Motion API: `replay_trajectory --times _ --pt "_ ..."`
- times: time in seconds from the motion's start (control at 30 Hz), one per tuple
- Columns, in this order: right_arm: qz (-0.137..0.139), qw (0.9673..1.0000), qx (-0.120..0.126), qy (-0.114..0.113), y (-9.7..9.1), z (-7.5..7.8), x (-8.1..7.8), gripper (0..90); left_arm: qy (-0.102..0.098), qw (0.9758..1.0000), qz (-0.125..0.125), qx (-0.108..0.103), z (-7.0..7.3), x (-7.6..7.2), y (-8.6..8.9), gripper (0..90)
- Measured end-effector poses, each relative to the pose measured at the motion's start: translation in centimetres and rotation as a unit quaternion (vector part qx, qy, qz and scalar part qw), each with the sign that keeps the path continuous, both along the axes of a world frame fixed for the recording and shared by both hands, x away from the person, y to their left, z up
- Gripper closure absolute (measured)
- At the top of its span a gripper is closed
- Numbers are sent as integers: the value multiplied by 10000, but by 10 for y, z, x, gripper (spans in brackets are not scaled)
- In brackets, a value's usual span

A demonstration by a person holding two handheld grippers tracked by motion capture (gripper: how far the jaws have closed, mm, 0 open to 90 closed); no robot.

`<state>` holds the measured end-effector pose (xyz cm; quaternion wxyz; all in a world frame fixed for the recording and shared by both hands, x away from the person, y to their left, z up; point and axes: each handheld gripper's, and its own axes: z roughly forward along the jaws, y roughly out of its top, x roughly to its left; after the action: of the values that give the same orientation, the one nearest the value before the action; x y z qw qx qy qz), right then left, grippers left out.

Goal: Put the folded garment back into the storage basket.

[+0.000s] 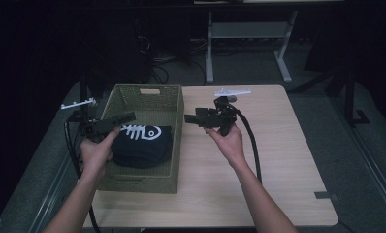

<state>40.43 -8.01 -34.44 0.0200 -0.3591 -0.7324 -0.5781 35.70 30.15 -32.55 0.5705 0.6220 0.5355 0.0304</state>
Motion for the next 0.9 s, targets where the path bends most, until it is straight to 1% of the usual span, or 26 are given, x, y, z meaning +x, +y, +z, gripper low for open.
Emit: replay_trajectory --times 0.03,0.07,0.1,0.23,0.27,0.3,0.33,0.37,0.4,0.43,0.47,0.5,0.57,0.67,0.73,0.8,0.83,0.87,0.9 --pt "-15 10000 -17 -3 -3 0 0 290 -32 10000 -11 50 0 -1 -3 283" --pt "-35 10000 -25 1 -6 0 0 286 -32 10000 -11 50 0 -1 -3 282" --pt "-35 10000 -25 1 -6 0 0 286 -20 10000 -26 30 0 -1 -5 282" --pt "-92 9999 31 -26 -19 -1 1 276 -26 9999 -125 -22 1 -1 -14 272" --pt "-98 9999 41 -11 -21 -1 0 276 -26 9999 -125 -22 1 -1 -14 272" --pt "-89 9999 65 -18 -25 -1 1 276 -32 9999 -162 15 3 0 -18 271" --pt "-89 9999 65 -18 -25 -1 1 276 -32 9999 -162 15 3 0 -18 271" --pt "-128 9999 93 11 -31 -1 1 275 -47 9998 -205 -38 3 0 -22 272" --pt "-128 9999 93 11 -31 -1 1 275 -47 9998 -205 -38 3 0 -22 271" --pt "-166 9998 140 23 -38 0 1 273 -56 9997 -258 -3 4 1 -26 272" --pt "-166 9998 140 23 -38 0 1 273 -56 9997 -258 -3 4 1 -26 271" --pt "-212 9997 131 15 -43 1 0 273 -61 9996 -291 -28 5 2 -31 271" --pt "-237 9996 127 -1 -46 2 -1 273 -68 9995 -318 -9 6 2 -32 272" --pt "-270 9995 151 -39 -56 5 -2 272 -83 9991 -400 -56 6 1 -41 270" --pt "-280 9995 161 -40 -60 5 -2 271 -79 9989 -466 -54 6 1 -46 266" --pt "-296 9994 162 -31 -61 6 -2 271 -80 9988 -479 -68 7 2 -49 263" --pt "-317 9994 149 -47 -64 6 -3 271 -91 9986 -524 -58 7 2 -53 262" --pt "-331 9993 142 -45 -66 6 -3 271 -91 9986 -524 -58 7 2 -53 262" --pt "-339 9993 146 -43 -68 6 -4 271 -94 9984 -558 -61 9 3 -57 262"
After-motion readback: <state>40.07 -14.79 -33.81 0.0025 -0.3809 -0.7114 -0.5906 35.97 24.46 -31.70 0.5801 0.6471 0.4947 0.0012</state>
